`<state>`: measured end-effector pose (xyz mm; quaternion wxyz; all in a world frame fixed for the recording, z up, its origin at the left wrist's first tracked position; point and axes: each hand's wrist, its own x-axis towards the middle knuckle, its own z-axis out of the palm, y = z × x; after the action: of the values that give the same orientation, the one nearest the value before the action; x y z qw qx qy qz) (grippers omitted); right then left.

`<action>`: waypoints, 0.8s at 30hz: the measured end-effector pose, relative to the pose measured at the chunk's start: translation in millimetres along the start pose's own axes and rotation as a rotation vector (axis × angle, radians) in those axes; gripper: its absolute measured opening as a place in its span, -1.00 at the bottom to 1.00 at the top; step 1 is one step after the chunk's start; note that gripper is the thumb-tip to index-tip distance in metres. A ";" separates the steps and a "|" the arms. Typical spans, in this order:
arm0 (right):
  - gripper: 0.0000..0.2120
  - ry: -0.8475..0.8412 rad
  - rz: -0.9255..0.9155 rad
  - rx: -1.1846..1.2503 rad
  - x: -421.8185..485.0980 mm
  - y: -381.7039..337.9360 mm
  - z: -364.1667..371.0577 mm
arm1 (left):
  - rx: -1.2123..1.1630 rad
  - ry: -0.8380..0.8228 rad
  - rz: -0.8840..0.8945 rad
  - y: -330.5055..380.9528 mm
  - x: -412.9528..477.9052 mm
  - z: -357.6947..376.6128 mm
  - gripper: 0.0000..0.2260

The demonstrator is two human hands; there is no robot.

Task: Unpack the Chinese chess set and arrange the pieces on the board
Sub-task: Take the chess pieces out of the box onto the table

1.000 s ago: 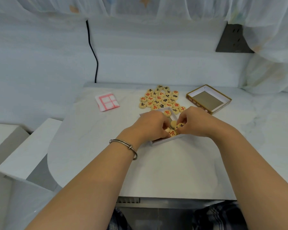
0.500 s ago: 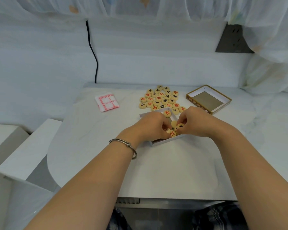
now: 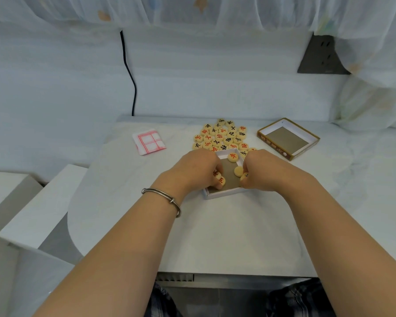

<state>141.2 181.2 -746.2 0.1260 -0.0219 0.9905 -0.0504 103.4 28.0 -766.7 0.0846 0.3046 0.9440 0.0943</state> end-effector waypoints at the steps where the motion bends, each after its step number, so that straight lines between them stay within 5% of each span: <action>1: -0.61 0.003 -0.012 -0.018 0.6 -0.8 -0.1 | 0.001 0.004 0.002 1.3 0.6 0.5 -0.70; 14: -0.63 -0.090 -0.021 -0.142 7.5 -11.2 -3.4 | -0.110 -0.078 0.013 2.9 -1.0 -0.3 -0.73; 19: -0.70 -0.127 -0.039 -0.021 4.5 -4.2 -3.4 | -0.171 -0.143 -0.006 -2.1 -4.6 -5.7 -0.73; 24: -0.78 0.043 0.020 0.349 5.1 18.9 -12.6 | -0.412 0.125 -0.111 -8.2 -7.8 -18.3 -0.77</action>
<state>132.5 200.9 -737.3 0.1073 0.0110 0.9694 -0.2206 101.1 14.5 -750.0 0.0913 0.2222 0.9235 0.2990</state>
